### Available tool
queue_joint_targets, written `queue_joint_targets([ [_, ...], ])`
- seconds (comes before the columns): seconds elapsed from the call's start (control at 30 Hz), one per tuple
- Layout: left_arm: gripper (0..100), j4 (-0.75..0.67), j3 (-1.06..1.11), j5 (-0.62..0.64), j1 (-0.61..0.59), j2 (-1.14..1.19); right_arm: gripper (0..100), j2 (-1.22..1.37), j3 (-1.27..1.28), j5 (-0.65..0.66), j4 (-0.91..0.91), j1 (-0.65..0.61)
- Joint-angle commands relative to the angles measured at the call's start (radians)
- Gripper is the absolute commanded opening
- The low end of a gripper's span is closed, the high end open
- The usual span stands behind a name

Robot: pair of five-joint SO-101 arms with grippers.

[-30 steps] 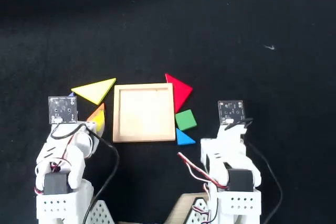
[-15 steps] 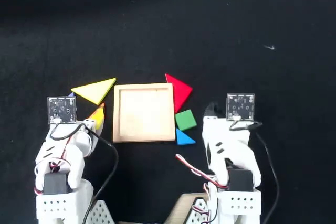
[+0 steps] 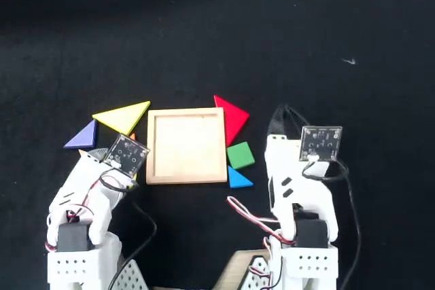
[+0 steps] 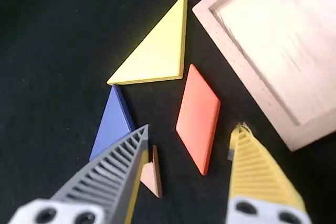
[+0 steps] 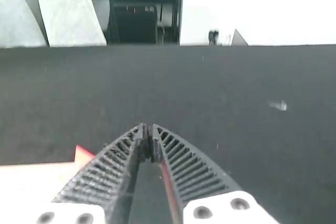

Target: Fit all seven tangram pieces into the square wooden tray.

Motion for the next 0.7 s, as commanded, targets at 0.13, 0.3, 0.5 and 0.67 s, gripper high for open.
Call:
queue_joint_targets([
  [0.13, 25, -0.213, 0.019, 0.226, 0.001, -0.005, 1.5, -0.087, -0.004, 0.008, 0.055, 0.012],
  [0.3, 25, -0.327, 0.019, 0.497, -0.189, -0.003, 1.5, -0.087, -0.004, 0.008, 0.101, 0.008],
  [0.5, 25, -0.224, 0.019, 0.542, -0.105, -0.003, 1.5, -0.093, -0.004, 0.009, 0.107, 0.011],
  [0.67, 25, -0.212, 0.019, 0.465, -0.093, -0.003, 1.5, -0.09, -0.004, 0.009, 0.117, 0.012],
])
